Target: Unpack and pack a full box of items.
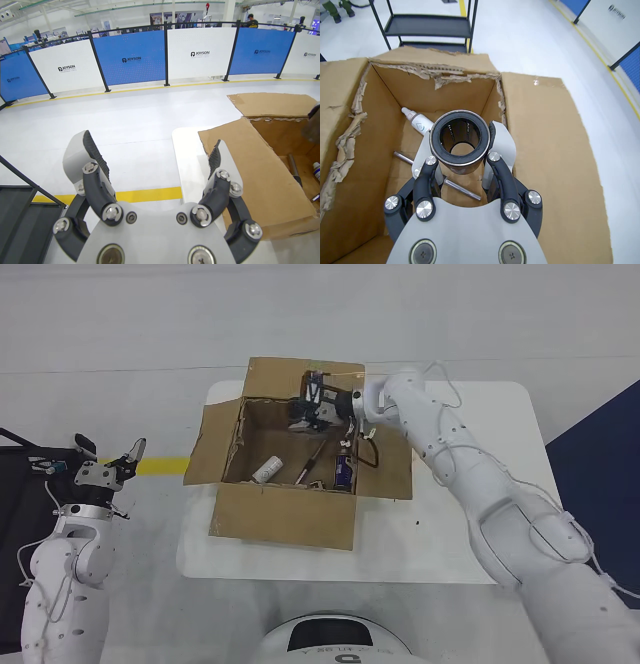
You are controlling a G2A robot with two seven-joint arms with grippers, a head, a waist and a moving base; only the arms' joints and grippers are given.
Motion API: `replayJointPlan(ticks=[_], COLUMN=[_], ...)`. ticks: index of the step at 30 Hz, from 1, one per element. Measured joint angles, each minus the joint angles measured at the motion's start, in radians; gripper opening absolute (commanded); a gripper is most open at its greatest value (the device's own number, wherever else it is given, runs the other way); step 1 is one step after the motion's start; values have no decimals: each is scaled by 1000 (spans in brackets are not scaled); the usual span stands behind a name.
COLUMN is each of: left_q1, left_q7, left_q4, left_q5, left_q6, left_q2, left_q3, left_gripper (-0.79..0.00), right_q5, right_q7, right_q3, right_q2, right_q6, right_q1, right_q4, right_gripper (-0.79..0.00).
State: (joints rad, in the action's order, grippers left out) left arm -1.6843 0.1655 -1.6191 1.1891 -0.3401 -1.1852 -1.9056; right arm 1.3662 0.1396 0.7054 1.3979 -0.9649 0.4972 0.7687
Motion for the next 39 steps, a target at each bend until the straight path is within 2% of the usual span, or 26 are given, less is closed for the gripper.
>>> replayJointPlan(ticks=[5, 7, 19, 22, 28, 34, 39], left_q1=[0, 0, 0, 0, 0, 0, 0], left_q7=[0, 0, 0, 0, 0, 0, 0], left_q4=[0, 0, 0, 0, 0, 0, 0], left_q5=[0, 0, 0, 0, 0, 0, 0], left_q6=[0, 0, 0, 0, 0, 0, 0], left_q2=[0, 0, 0, 0, 0, 0, 0], left_q3=[0, 0, 0, 0, 0, 0, 0], left_gripper=[0, 0, 0, 0, 0, 0, 0], right_q5=[76, 57, 39, -74, -124, -111, -124], right_q7=[38, 22, 31, 73, 59, -90, -291], right_q3=[220, 290, 307, 364, 555, 747, 851], right_q2=[-131, -155, -157, -165, -213, -262, -286], right_q6=[14, 26, 31, -3, 101, 219, 273], right_q1=[174, 235, 249, 249, 321, 486, 608], right_q4=[254, 328, 335, 323, 360, 503, 603], right_gripper=[-785, -785, -785, -785, -785, -785, -785])
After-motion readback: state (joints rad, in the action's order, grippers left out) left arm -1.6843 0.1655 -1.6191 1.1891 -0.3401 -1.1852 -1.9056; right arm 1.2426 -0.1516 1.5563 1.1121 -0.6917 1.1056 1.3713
